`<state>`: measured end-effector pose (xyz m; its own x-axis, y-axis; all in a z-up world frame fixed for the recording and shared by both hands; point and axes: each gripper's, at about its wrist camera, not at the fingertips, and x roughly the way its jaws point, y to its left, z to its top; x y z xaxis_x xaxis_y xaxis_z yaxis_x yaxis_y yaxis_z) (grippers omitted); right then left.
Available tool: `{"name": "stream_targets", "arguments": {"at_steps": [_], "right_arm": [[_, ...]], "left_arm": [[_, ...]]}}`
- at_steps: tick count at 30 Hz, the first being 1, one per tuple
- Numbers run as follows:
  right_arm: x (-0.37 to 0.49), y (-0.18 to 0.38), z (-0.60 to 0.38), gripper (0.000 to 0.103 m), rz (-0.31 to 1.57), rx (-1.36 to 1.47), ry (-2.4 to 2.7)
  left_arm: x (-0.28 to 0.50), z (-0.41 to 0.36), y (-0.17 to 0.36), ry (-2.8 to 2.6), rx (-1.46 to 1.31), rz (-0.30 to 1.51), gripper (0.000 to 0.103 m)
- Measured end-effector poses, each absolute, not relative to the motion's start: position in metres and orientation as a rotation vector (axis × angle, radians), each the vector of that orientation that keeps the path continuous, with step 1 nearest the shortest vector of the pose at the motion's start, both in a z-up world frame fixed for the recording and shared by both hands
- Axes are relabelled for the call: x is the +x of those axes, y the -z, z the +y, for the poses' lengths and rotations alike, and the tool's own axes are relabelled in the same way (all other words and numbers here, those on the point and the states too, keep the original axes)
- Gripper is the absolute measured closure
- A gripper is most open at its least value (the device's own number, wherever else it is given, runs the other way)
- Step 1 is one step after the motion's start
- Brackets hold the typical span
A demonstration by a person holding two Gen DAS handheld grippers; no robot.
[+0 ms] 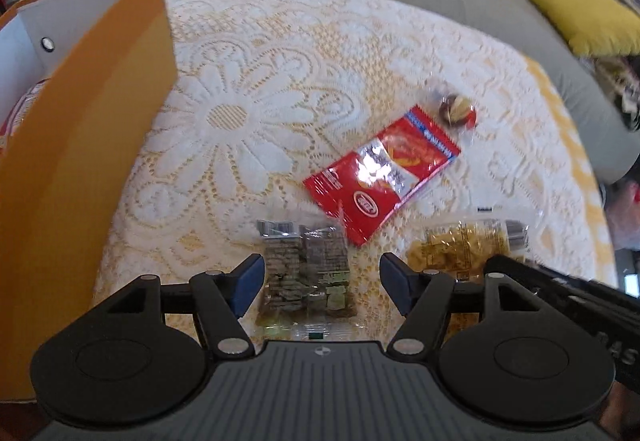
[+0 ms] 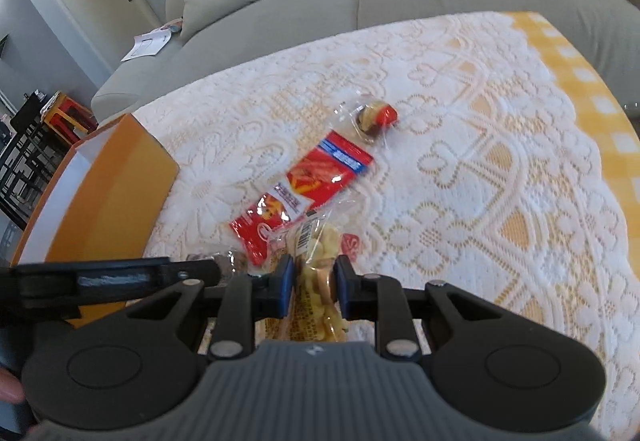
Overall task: Organize snacks
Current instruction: 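Carry the candy bag with the left gripper while the right gripper carries the cracker bag over the box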
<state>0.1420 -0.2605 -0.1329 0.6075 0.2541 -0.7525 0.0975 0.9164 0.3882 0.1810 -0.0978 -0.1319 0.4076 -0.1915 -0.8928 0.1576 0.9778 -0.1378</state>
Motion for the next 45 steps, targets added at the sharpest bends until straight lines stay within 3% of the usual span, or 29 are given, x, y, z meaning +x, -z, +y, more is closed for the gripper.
{"name": "stream_targets", "arguments": {"at_steps": [13,18,25,45], "right_arm": [[0.155,0.149,-0.263,0.082,0.942,0.439,-0.143],[0.156,0.152,-0.264,0.082,0.948,0.440,-0.145],[0.156,0.145,-0.260,0.083,0.931,0.421,-0.159],[0.162,0.064,-0.215,0.084,0.759,0.375,-0.244]], "left_arm": [[0.190,-0.114,0.156,0.157,0.066,1.157,0.023],[0.189,-0.114,0.155,0.157,0.098,1.144,0.045],[0.186,-0.104,0.149,0.175,0.033,1.149,0.050],[0.182,-0.037,0.027,0.201,-0.085,0.935,0.050]]}}
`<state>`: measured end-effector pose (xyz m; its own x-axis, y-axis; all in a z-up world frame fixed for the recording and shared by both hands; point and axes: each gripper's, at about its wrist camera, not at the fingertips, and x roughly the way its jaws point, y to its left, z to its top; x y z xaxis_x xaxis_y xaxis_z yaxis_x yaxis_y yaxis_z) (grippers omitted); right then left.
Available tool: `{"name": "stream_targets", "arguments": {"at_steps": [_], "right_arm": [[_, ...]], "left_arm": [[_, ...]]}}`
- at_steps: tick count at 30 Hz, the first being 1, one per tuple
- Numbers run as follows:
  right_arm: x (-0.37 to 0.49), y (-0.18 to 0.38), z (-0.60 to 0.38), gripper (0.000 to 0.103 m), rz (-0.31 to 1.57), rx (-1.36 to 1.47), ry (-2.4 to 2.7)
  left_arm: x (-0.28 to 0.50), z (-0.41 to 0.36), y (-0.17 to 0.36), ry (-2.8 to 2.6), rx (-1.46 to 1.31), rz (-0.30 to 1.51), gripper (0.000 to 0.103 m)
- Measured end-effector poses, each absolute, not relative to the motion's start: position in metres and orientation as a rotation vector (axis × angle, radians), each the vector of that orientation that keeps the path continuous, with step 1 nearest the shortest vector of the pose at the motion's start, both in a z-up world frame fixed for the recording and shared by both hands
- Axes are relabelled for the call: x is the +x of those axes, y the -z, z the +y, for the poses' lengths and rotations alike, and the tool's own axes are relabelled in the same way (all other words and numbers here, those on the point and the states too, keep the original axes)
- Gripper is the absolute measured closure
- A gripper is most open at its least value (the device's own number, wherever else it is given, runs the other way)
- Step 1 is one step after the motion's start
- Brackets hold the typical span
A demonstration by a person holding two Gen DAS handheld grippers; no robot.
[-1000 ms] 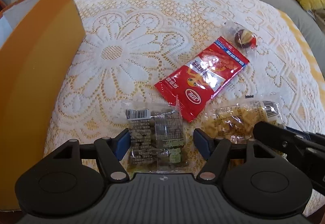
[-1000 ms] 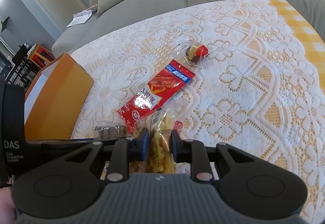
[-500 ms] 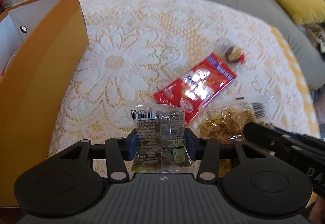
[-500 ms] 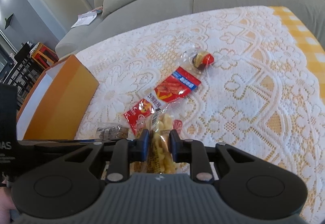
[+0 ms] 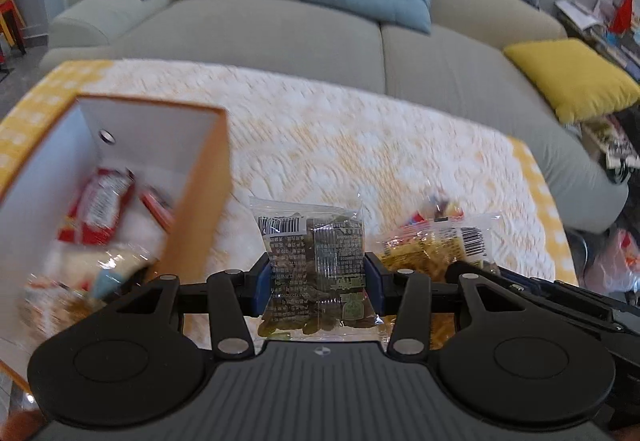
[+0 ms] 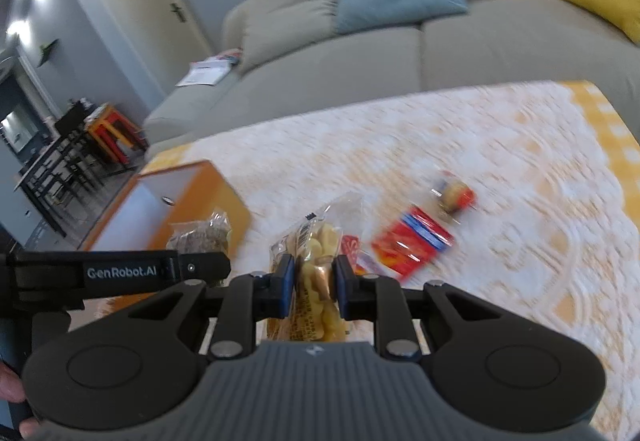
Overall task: Organize snacks
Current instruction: 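Carry the candy bag with the left gripper while the right gripper carries the cracker bag over the box, then open both grippers to drop the candy bag and cracker bag into the box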
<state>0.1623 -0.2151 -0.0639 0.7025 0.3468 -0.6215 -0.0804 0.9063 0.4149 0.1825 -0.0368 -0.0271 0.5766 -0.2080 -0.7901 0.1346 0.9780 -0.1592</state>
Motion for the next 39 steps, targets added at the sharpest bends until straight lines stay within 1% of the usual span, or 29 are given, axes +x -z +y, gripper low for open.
{"name": "stream_targets", "arguments": {"at_steps": [8,13,18,25,33,39], "right_arm": [[0.195,0.028,-0.157,0.084,0.702,0.358,-0.386],[0.219,0.015,-0.114,0.084,0.681,0.330,-0.464],[0.247,0.020,-0.072,0.084,0.725,0.293,-0.516],[0.281,0.044,-0.026,0.084,0.794,0.191,-0.511],[0.297,0.070,-0.003,0.084,0.849,0.119,-0.492],[0.302,0.083,0.011,0.084,0.879,0.000,-0.531]], "left_arm": [[0.195,0.035,-0.003,0.133,-0.118,0.874,0.050],[0.210,0.083,-0.007,0.063,-0.127,0.874,0.050],[0.233,0.108,0.014,0.044,-0.108,0.927,0.050],[0.247,0.134,0.052,0.012,-0.105,1.006,0.050],[0.257,0.138,0.080,-0.017,-0.070,1.067,0.050],[0.263,0.135,0.092,-0.020,-0.063,1.100,0.050]]}}
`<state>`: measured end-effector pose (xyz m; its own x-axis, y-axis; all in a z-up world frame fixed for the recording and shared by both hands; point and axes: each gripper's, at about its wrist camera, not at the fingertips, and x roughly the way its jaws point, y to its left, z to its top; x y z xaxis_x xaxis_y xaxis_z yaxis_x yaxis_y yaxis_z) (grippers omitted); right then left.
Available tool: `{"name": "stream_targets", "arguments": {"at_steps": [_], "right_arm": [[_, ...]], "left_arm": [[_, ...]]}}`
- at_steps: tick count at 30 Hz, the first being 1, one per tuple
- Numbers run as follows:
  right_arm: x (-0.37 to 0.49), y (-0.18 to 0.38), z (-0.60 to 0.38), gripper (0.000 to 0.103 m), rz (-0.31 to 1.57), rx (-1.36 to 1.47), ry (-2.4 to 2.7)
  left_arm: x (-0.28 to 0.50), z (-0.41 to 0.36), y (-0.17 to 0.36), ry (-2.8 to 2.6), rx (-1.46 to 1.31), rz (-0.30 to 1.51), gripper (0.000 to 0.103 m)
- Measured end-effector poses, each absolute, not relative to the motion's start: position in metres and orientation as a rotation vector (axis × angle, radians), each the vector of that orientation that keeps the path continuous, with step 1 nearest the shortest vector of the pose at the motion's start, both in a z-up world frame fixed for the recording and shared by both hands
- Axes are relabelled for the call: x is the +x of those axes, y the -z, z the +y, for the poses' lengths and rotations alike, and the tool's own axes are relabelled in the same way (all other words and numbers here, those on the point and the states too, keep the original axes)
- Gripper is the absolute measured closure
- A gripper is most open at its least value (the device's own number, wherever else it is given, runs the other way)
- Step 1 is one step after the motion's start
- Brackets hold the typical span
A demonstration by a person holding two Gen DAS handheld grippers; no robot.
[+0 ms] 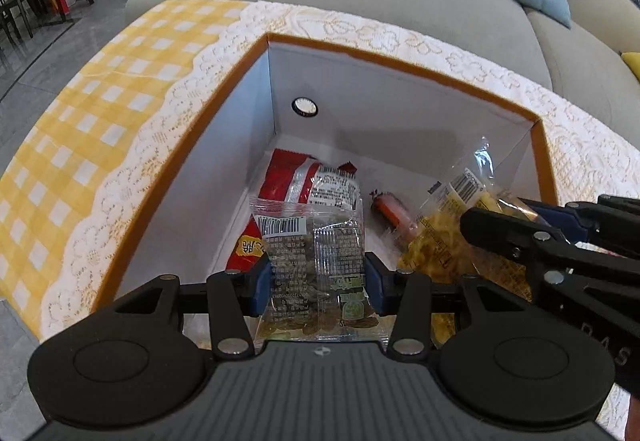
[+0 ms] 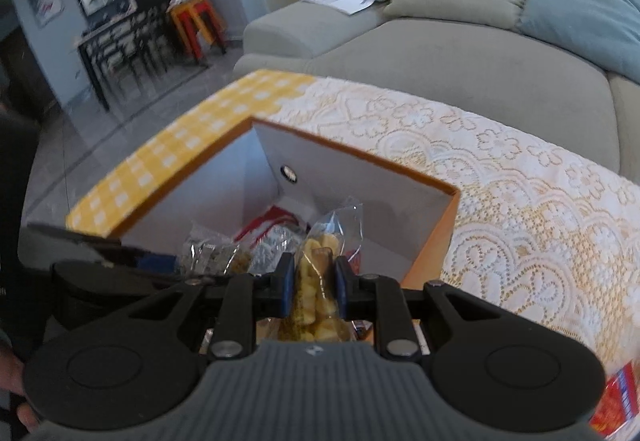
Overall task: Organize snacks
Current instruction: 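Open both grippers to drop the candy bag and cracker bag into the box, then move both grippers back to the red packet and round candy bag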
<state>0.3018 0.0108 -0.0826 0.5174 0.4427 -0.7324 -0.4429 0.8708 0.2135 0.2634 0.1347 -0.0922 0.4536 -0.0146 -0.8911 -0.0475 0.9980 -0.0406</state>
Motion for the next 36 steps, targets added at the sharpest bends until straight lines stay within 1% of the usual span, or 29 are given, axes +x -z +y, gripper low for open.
{"name": "stream_targets", "arguments": {"at_steps": [4,5,6,7,8,9,10,13,17,25,28,36], "right_arm": [[0.306,0.084,0.013,0.083,0.889,-0.027,-0.516],[0.307,0.083,0.013,0.081,0.892,-0.027,-0.513],[0.307,0.083,0.013,0.080,0.892,-0.027,-0.509],[0.307,0.082,0.012,0.079,0.887,-0.029,-0.499],[0.307,0.082,0.012,0.076,0.885,-0.034,-0.492],[0.307,0.081,0.011,0.073,0.884,-0.035,-0.485],[0.307,0.080,0.009,0.070,0.883,-0.031,-0.481],[0.304,0.074,0.005,0.068,0.876,-0.012,-0.480],[0.297,0.062,-0.002,0.064,0.845,0.001,-0.471],[0.272,0.034,-0.033,0.058,0.769,0.058,-0.418],[0.257,0.027,-0.056,0.055,0.761,0.116,-0.385],[0.203,0.020,-0.125,0.052,0.731,0.248,-0.274]], "left_arm": [[0.265,0.134,0.098,-0.032,-0.057,1.125,0.048],[0.264,0.134,0.098,-0.034,-0.056,1.128,0.047],[0.264,0.134,0.097,-0.036,-0.050,1.127,0.041],[0.264,0.133,0.096,-0.032,-0.047,1.124,0.039],[0.263,0.133,0.094,-0.027,-0.046,1.119,0.037],[0.263,0.132,0.092,-0.024,-0.045,1.114,0.032],[0.262,0.132,0.090,-0.024,-0.043,1.107,0.030],[0.259,0.129,0.082,-0.033,-0.037,1.089,0.029],[0.253,0.125,0.069,-0.045,-0.030,1.057,0.029],[0.231,0.106,0.031,-0.045,-0.022,0.946,0.029],[0.219,0.091,0.017,-0.028,-0.018,0.900,0.029],[0.186,0.034,-0.001,0.079,0.020,0.814,0.029]]}}
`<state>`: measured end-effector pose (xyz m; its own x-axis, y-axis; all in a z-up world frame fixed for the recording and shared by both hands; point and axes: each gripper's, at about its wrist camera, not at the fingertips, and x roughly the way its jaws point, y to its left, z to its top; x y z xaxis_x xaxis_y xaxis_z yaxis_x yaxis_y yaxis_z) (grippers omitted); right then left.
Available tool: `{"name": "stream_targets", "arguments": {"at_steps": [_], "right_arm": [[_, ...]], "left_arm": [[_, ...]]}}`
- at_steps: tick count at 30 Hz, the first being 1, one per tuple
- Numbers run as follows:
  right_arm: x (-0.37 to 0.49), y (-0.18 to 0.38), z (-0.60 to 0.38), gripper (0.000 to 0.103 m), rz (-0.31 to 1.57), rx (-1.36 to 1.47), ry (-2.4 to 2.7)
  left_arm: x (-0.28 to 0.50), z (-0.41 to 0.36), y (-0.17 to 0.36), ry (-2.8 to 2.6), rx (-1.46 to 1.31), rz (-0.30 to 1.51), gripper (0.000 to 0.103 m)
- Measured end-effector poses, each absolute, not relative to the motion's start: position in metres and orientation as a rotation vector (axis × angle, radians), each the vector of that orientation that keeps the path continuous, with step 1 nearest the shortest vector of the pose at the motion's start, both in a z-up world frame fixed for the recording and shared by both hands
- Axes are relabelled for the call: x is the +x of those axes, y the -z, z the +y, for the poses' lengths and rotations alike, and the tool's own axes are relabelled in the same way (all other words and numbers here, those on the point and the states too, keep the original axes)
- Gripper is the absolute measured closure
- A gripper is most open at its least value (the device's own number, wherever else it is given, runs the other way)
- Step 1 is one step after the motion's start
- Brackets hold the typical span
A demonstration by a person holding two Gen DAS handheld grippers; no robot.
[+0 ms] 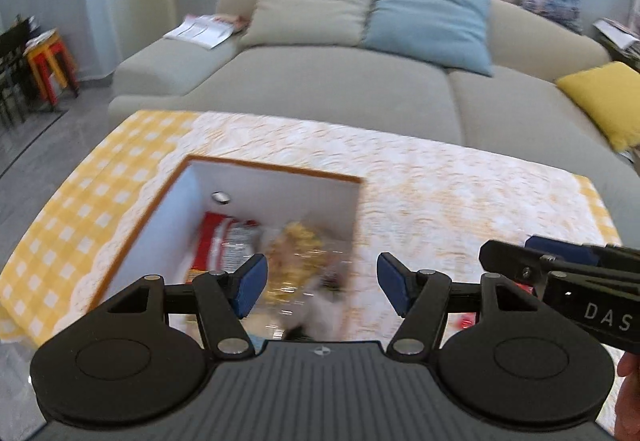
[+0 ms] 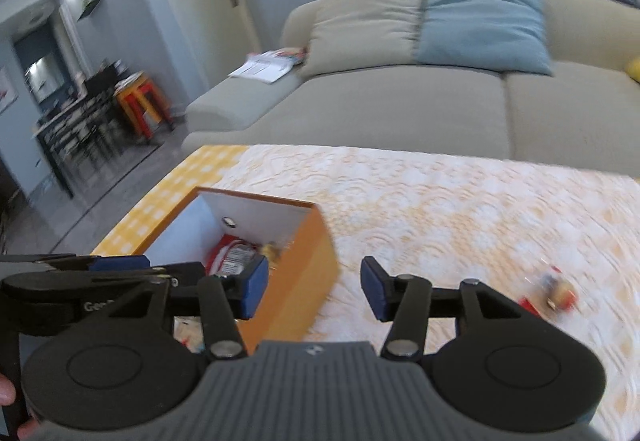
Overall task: Organize snacks
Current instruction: 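Move both grippers back to the red packet and round candy bag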
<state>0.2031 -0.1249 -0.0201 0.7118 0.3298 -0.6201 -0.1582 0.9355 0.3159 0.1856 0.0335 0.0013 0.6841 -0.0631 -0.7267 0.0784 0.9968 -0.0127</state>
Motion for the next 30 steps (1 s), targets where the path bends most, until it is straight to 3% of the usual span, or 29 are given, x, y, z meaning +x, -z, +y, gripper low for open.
{"name": "stream_targets", "arguments": {"at_steps": [22,26,30], "right_arm": [[0.113,0.109,-0.259,0.051,0.899,0.355,0.014],[0.120,0.116,-0.263,0.041,0.893,0.362,0.006],[0.125,0.119,-0.267,0.037,0.873,0.323,0.004]], "left_arm": [[0.153,-0.078,0.071,0.308,0.083,1.014,0.025],[0.161,-0.088,0.073,0.355,0.121,0.991,0.025],[0.174,-0.105,0.079,0.428,0.198,0.970,0.025]]}}
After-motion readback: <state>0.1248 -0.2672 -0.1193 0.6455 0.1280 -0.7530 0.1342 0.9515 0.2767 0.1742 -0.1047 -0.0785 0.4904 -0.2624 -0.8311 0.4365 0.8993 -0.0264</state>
